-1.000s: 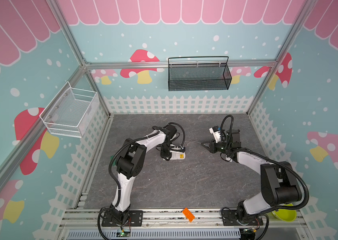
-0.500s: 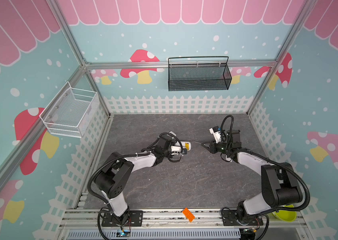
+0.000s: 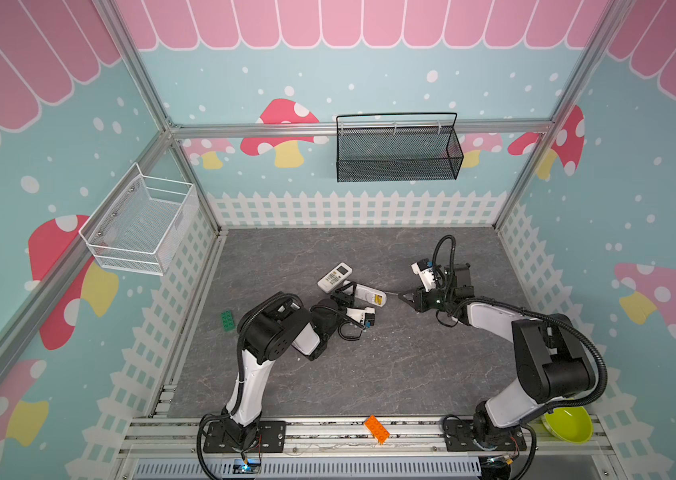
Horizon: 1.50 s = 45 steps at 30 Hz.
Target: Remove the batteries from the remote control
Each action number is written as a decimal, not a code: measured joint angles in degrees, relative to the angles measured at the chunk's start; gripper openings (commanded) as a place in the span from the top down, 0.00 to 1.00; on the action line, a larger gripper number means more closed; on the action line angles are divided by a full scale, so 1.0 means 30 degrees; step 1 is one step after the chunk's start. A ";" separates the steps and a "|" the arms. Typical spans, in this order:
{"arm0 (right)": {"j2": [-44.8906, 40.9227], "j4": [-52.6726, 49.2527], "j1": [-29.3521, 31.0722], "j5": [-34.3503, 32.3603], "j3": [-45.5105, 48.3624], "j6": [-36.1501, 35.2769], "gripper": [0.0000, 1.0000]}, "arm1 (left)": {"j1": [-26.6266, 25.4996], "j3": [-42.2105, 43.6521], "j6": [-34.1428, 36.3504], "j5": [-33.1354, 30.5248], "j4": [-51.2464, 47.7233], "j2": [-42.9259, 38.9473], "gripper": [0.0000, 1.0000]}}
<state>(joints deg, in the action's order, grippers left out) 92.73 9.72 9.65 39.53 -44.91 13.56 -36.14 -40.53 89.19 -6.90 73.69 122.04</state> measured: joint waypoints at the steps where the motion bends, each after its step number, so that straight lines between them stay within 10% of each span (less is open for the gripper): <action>1: 0.0189 -0.0102 0.0000 -0.0102 -0.0138 -0.0058 1.00 | 0.0000 0.0000 0.0109 0.0007 0.0313 0.0000 1.00; 22: -0.0423 -0.3359 -0.0488 -0.0393 -0.2761 -0.2361 1.00 | 0.0291 -0.1851 0.0889 -0.0372 -0.1093 0.0452 1.00; 37: -0.8051 -0.6215 -0.0699 0.0860 0.1129 -0.3082 1.00 | 0.0481 -1.4914 -0.8633 -0.2980 -2.8297 -0.5166 0.97; 45: -0.7817 -0.6958 -0.0612 0.1421 0.1290 -0.3140 1.00 | 0.0073 -1.2721 -1.4892 0.0036 -3.6552 -0.5938 0.95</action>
<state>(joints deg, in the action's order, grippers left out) 69.28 -11.16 7.81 43.79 -41.04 4.14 -35.92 -78.70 44.51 -6.79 -35.97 104.22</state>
